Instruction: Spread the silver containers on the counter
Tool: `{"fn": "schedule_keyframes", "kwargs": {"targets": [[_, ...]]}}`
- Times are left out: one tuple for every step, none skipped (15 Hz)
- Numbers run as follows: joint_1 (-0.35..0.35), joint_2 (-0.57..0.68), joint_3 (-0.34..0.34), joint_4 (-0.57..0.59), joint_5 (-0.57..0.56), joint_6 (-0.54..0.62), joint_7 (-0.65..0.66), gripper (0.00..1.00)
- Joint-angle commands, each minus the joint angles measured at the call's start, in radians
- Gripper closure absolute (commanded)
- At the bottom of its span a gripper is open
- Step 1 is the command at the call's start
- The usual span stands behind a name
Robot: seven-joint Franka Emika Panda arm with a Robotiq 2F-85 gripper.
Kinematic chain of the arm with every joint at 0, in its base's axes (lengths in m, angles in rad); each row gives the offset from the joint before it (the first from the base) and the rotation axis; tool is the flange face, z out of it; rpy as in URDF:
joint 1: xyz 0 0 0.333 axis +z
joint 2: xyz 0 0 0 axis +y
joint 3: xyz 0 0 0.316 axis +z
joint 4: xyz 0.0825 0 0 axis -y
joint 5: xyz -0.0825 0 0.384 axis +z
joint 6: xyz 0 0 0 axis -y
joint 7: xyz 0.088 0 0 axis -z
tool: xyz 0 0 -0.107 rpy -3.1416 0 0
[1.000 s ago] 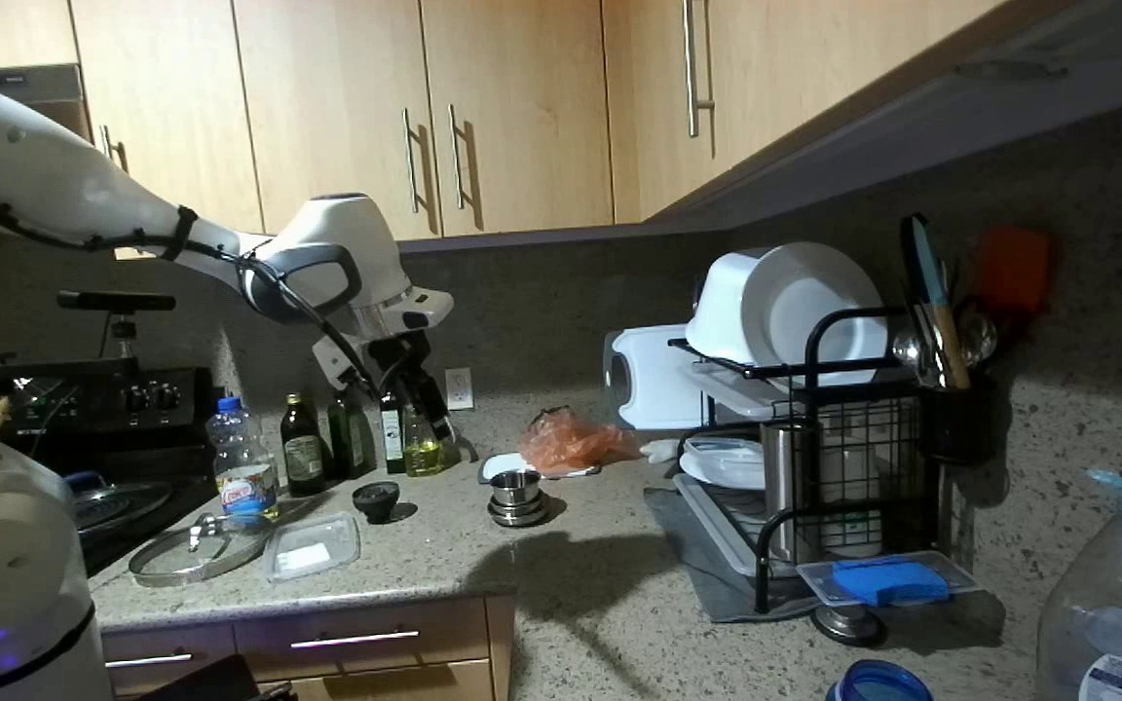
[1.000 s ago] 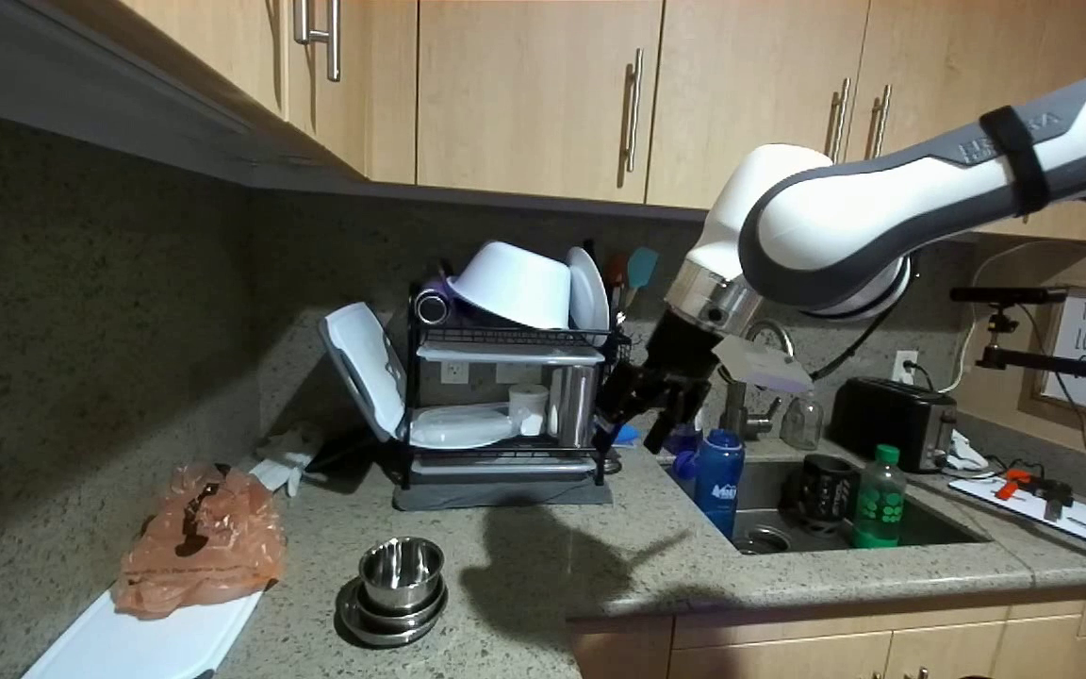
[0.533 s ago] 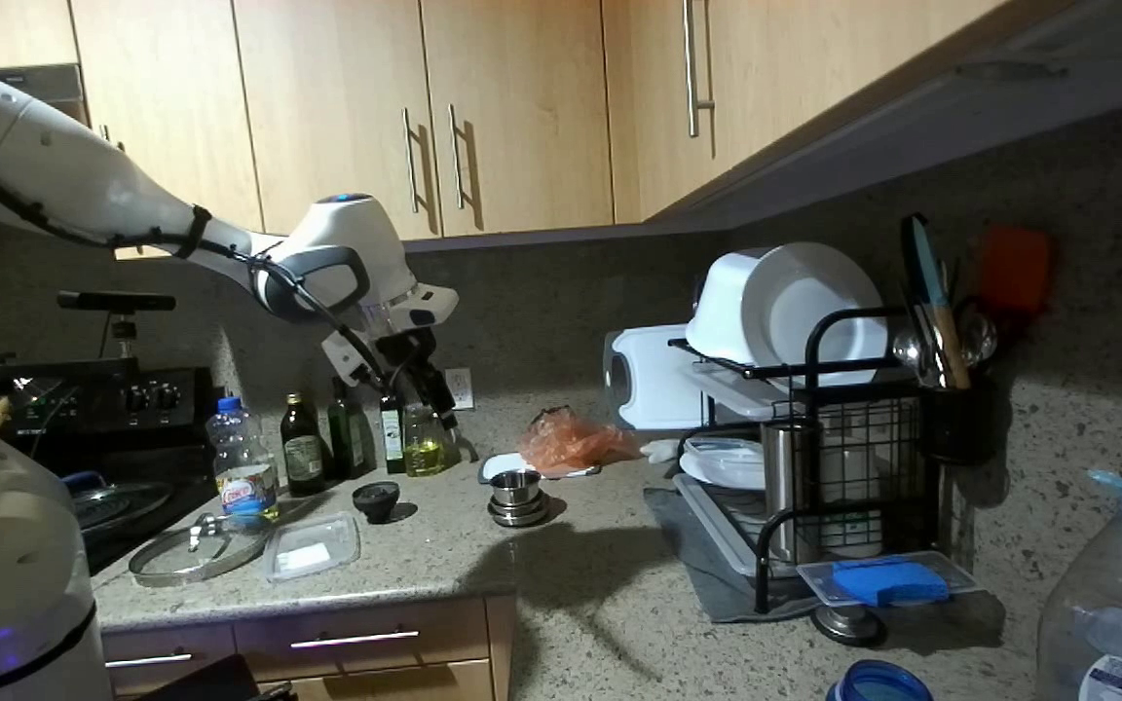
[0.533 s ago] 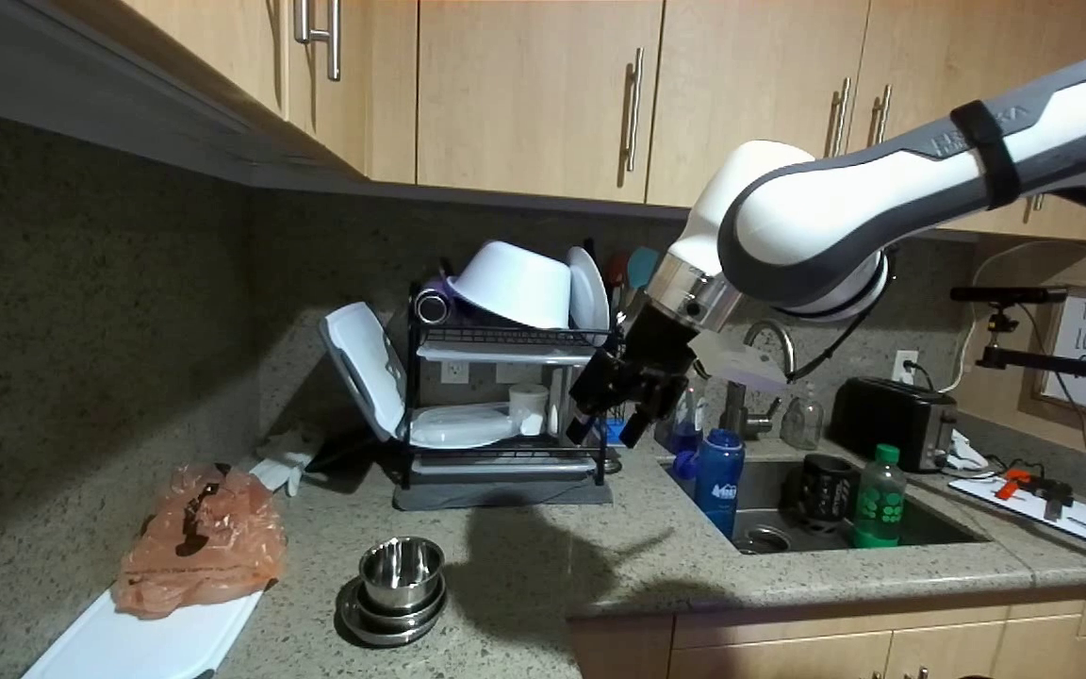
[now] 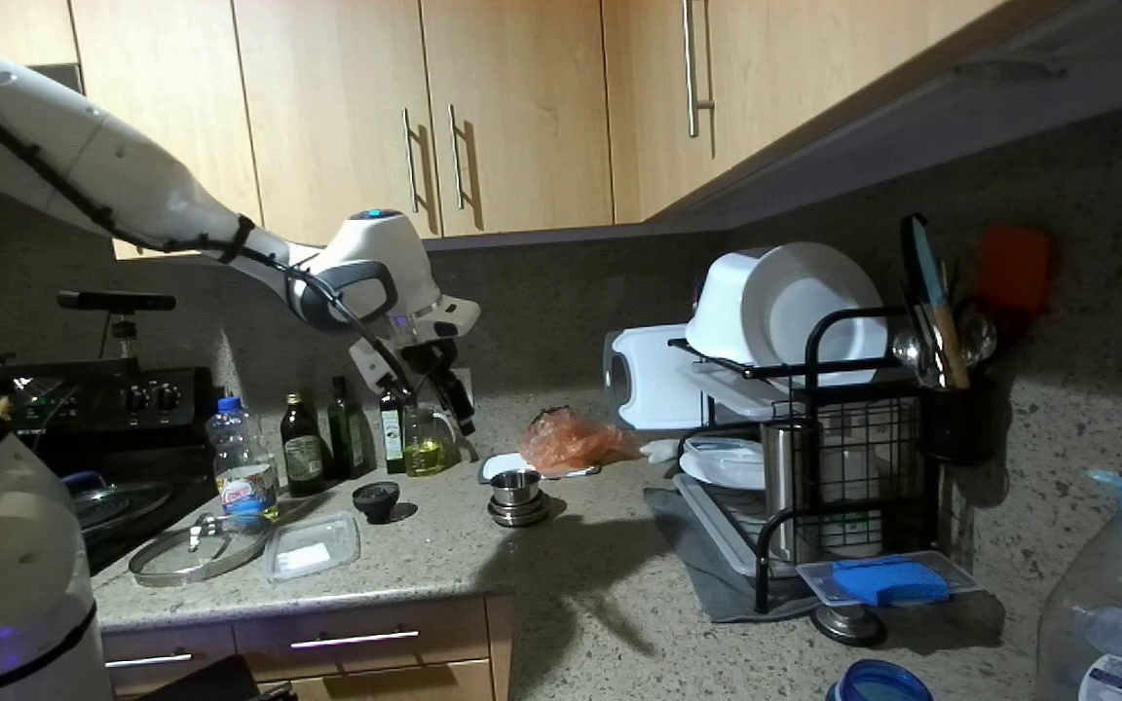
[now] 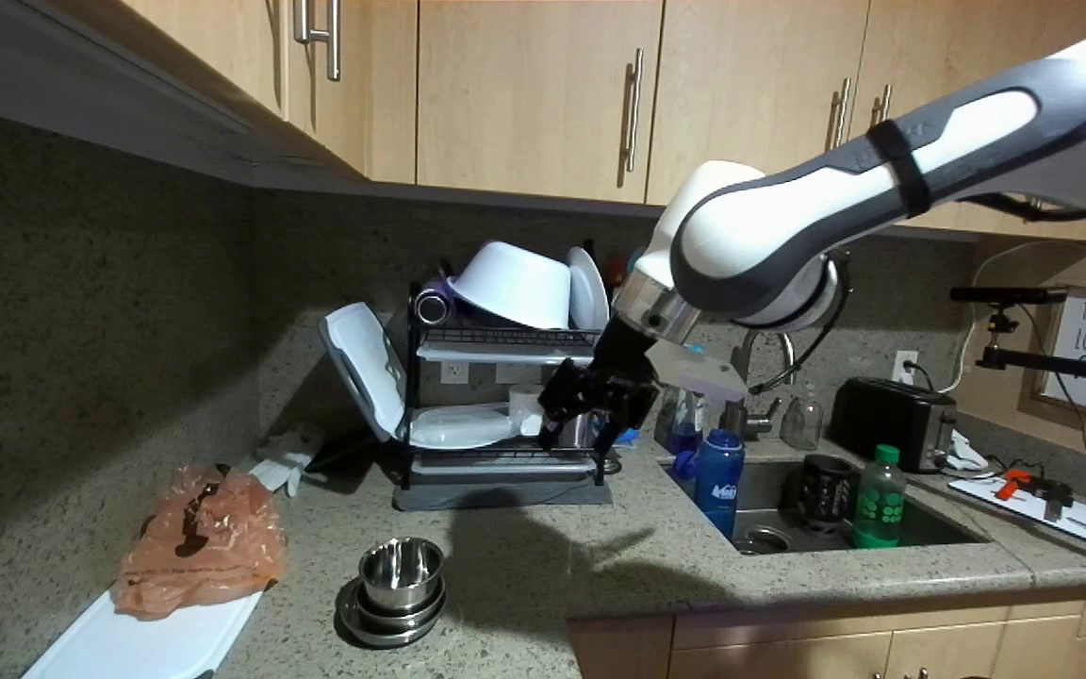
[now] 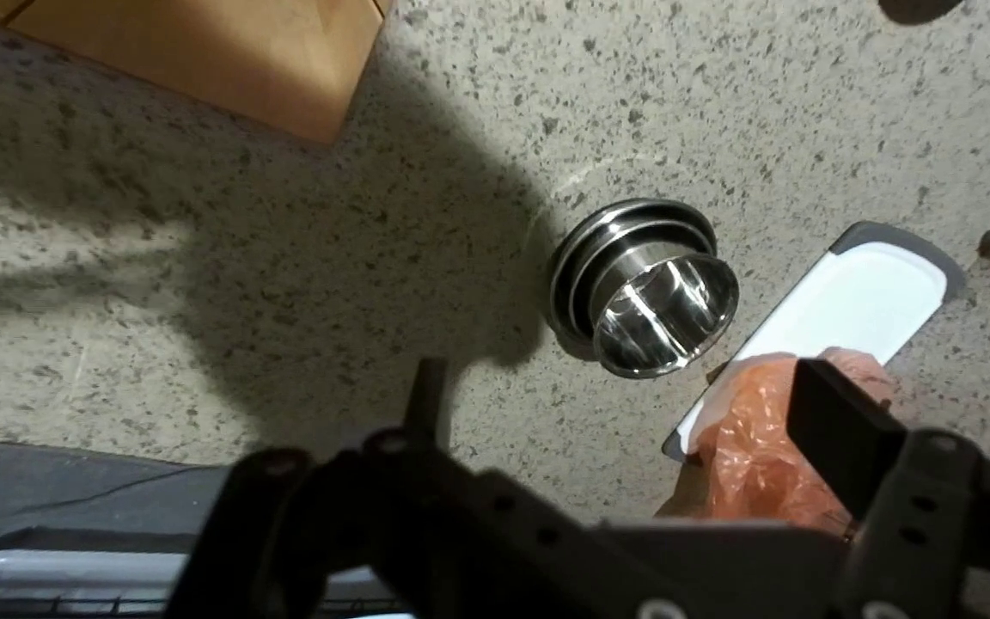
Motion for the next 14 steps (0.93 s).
{"fn": "schedule_keyframes", "kwargs": {"targets": [[-0.007,0.22,0.032,0.142,0.008,0.102,0.071,0.0],[-0.013,0.266,0.041,0.177,-0.005,0.117,0.101,0.0],[-0.017,0.31,0.051,0.208,-0.021,0.139,0.131,0.0],[-0.017,0.346,0.056,0.238,-0.036,0.142,0.156,0.0],[-0.015,0.374,0.06,0.262,-0.057,0.148,0.177,0.0],[-0.008,0.392,0.059,0.283,-0.058,0.139,0.174,0.0],[-0.008,0.342,0.051,0.224,-0.039,0.134,0.141,0.0],[-0.007,0.363,0.052,0.241,-0.041,0.134,0.142,0.0],[-0.007,0.37,0.052,0.242,-0.041,0.134,0.141,0.0],[-0.007,0.369,0.052,0.24,-0.041,0.134,0.141,0.0],[-0.007,0.367,0.052,0.24,-0.041,0.134,0.141,0.0],[-0.008,0.365,0.052,0.24,-0.041,0.134,0.141,0.0],[-0.008,0.365,0.051,0.24,-0.041,0.134,0.141,0.0],[-0.008,0.374,0.05,0.24,-0.023,0.159,0.133,0.0]]}}
